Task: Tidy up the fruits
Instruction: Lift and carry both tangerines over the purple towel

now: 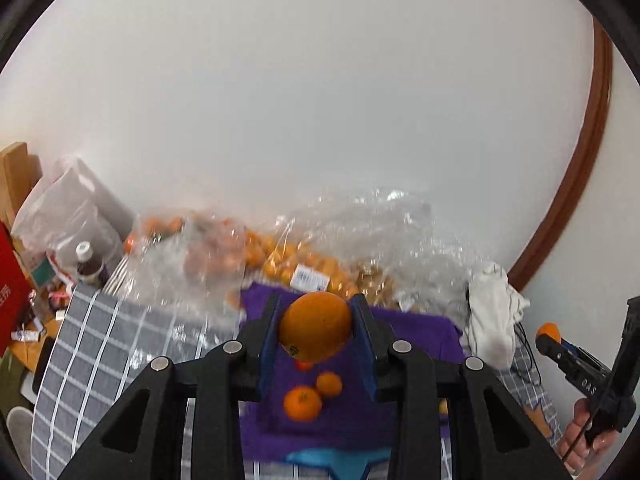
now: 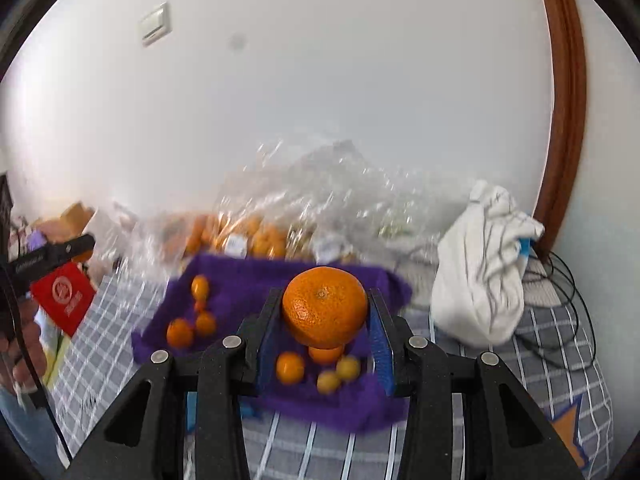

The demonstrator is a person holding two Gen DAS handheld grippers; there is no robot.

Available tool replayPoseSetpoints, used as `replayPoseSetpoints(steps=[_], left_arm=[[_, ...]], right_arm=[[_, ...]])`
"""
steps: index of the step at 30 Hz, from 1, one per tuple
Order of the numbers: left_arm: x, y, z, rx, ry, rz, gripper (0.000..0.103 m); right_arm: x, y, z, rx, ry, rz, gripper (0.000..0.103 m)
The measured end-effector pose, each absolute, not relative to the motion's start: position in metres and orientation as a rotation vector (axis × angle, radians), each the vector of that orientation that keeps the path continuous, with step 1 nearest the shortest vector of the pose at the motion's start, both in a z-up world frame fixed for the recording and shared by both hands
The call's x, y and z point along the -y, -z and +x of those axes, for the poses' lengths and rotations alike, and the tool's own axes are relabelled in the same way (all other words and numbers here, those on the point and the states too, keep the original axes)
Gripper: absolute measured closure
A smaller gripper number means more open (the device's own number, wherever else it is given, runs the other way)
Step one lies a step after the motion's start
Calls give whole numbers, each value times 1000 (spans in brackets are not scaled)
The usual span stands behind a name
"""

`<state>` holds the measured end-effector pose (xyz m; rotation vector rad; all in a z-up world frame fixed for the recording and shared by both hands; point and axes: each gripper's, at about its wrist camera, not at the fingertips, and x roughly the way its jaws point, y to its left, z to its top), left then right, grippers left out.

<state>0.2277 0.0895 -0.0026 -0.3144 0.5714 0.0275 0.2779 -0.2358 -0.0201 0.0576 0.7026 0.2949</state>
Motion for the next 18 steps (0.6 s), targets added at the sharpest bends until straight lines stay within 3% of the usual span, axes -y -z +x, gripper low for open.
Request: replayPoseSetpoints(steps=[11, 18], left_arm=[[-96, 5, 300, -587, -15, -395, 70], [-78, 40, 347, -666, 65, -434, 70]], right_arm=[[241, 48, 374, -780, -266, 160, 62], [232, 101, 402, -881, -290, 156, 62]])
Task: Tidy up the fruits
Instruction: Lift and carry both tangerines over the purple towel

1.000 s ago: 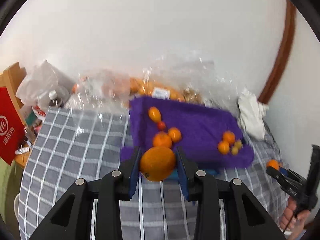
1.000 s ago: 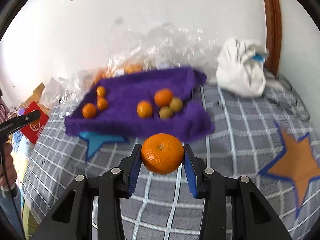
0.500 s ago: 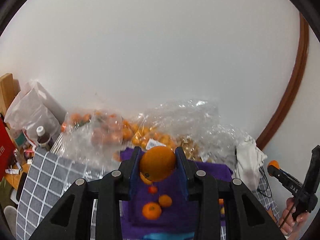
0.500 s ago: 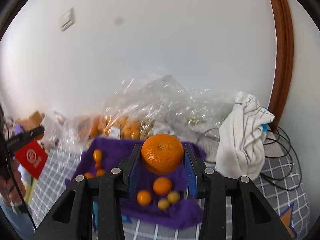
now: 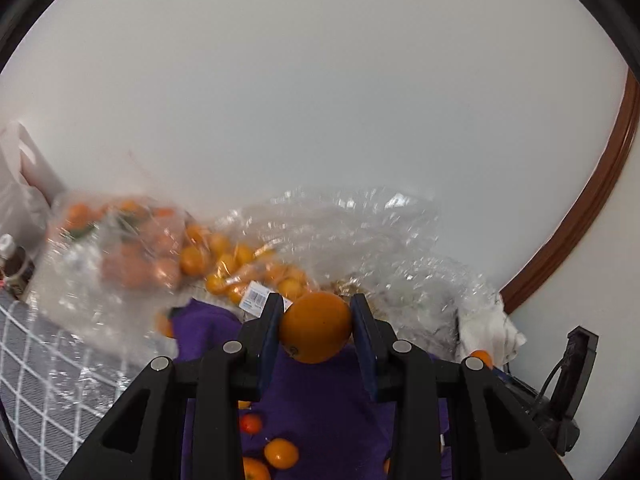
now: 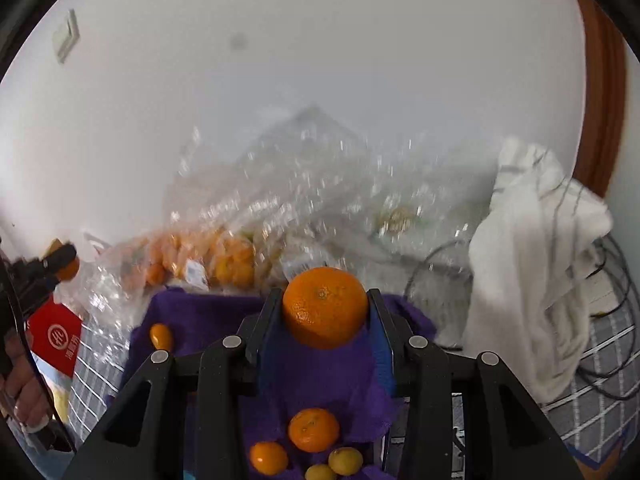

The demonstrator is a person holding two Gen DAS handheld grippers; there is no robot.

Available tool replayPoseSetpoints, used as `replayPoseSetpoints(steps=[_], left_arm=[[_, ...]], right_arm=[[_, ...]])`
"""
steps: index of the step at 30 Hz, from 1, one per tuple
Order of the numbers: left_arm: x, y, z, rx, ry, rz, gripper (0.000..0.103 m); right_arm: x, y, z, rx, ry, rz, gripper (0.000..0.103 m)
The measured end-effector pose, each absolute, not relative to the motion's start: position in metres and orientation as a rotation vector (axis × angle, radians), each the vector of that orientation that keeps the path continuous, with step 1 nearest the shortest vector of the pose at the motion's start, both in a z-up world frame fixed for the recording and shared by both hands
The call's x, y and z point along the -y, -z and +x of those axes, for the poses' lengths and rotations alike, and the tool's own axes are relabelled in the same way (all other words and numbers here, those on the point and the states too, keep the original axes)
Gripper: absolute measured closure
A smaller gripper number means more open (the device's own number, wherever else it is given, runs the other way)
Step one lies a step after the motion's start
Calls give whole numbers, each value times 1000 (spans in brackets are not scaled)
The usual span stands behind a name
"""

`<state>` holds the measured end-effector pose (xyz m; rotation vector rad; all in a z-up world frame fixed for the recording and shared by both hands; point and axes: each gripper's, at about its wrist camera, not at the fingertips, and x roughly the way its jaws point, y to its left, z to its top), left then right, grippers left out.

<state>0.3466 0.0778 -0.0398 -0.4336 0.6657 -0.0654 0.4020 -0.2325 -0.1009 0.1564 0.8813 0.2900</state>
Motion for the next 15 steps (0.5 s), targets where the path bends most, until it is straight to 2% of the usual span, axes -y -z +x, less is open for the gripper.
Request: replayPoseSetpoints(steps=[7, 15], left_arm=[[-82, 78, 368, -769, 19, -369, 70], [-94, 89, 375, -802, 31, -387, 70]], right_arm=[[215, 139, 420, -1011, -318, 76, 62], [192, 164, 422, -1063, -323, -4, 62]])
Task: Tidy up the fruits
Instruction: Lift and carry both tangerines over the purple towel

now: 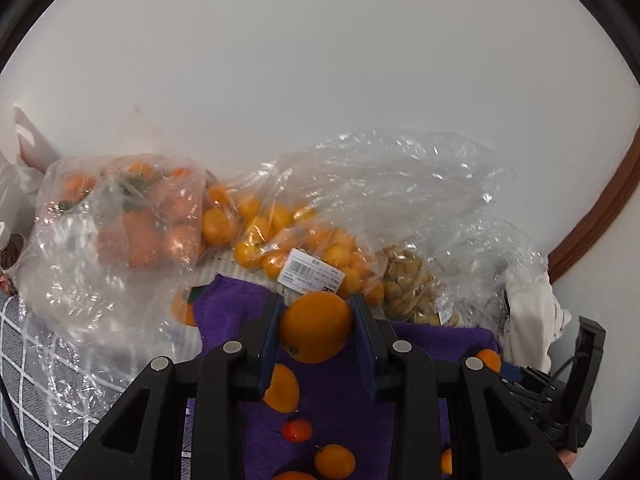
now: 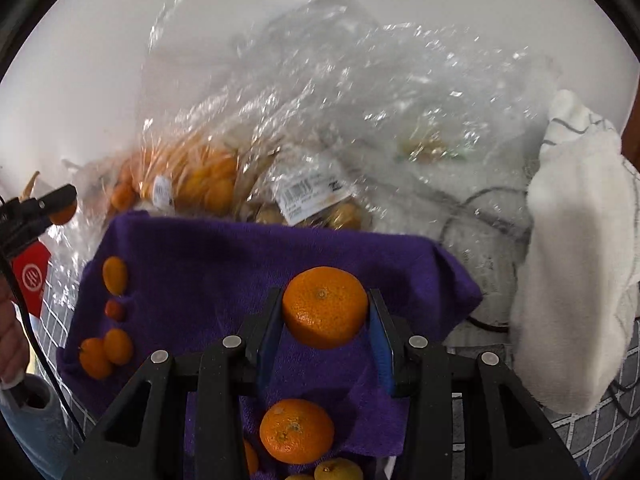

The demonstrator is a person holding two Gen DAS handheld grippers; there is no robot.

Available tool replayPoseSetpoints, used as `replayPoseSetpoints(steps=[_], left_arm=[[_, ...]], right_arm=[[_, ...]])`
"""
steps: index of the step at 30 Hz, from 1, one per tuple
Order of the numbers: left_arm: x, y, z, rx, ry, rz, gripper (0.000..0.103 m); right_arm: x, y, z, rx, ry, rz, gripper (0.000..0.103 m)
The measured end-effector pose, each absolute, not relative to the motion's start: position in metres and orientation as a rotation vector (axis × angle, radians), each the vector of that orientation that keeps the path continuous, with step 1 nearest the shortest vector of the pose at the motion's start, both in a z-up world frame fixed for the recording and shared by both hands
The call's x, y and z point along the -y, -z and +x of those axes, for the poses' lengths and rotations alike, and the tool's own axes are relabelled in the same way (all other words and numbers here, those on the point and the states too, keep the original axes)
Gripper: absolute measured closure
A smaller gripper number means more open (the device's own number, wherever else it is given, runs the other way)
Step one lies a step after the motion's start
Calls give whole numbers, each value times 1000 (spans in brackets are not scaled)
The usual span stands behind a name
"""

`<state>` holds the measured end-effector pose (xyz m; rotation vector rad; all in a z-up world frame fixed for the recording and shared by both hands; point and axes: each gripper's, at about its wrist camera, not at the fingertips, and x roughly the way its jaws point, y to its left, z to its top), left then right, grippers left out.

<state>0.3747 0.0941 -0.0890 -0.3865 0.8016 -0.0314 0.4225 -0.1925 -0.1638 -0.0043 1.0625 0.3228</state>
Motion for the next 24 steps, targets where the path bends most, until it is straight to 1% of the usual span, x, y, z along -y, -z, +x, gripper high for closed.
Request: replayPoseSetpoints(steps=[8, 14, 24], left_arm=[[-70, 110, 386, -903, 77, -328, 70], [-47, 126, 390, -969, 91, -260, 70], [-22, 141, 392, -1026, 91, -170, 70]], right_arm=[[196, 176, 426, -1085, -300, -37, 62], [210, 182, 429, -1109, -315, 22, 62], [203, 185, 426, -1114, -314, -18, 62]])
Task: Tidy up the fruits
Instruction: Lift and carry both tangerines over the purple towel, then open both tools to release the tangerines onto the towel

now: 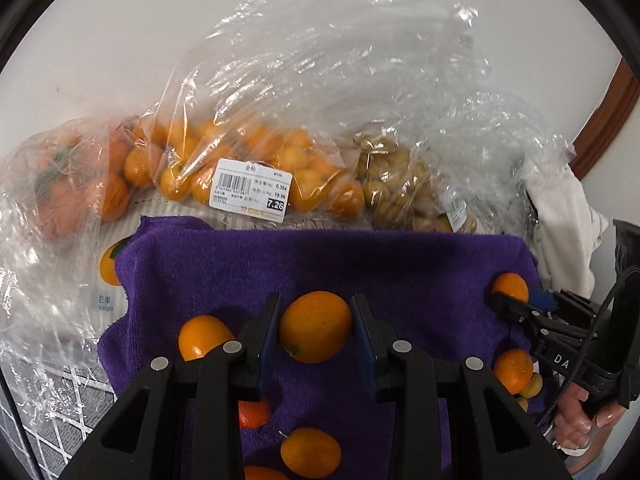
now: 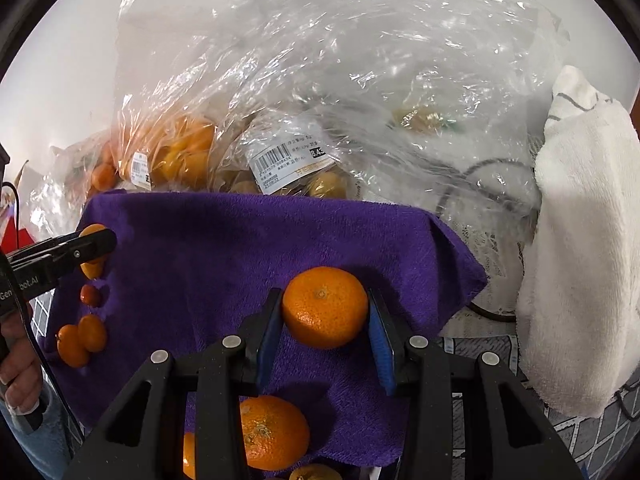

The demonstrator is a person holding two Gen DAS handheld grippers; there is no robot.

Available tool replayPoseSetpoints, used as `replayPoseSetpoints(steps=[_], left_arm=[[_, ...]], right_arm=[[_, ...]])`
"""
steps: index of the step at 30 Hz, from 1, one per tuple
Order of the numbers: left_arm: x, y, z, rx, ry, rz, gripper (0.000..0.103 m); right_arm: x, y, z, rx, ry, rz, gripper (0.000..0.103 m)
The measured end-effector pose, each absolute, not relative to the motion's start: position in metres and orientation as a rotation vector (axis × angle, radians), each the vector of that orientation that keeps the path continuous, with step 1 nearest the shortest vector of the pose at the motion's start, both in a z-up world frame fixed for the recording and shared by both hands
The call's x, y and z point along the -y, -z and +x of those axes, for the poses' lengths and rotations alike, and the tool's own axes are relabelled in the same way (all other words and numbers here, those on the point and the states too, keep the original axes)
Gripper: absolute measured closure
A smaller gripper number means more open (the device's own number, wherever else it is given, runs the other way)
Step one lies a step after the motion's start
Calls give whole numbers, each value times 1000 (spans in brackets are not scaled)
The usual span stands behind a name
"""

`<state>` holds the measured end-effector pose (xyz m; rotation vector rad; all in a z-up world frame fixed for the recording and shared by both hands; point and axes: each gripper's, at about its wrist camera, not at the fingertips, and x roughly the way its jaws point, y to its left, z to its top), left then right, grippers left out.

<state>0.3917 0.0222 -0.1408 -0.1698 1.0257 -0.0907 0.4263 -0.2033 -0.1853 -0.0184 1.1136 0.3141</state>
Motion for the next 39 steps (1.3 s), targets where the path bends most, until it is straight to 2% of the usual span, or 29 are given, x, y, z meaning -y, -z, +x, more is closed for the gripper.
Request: replayPoseSetpoints(steps=[24, 27, 30, 39], left_arm=[[-8, 169, 410, -1127, 57, -157, 70], [-11, 168, 412, -1135, 55, -161, 70], [-14, 166, 413, -1137, 61, -168, 65], [-13, 140, 402, -1093, 66, -150, 64]], right_arm=[[195, 184, 422, -1103, -301, -64, 58], [195, 184, 422, -1107, -300, -66, 58], [194, 182, 421, -1108, -298, -74, 57], [191, 151, 412, -1065, -312, -59, 52]])
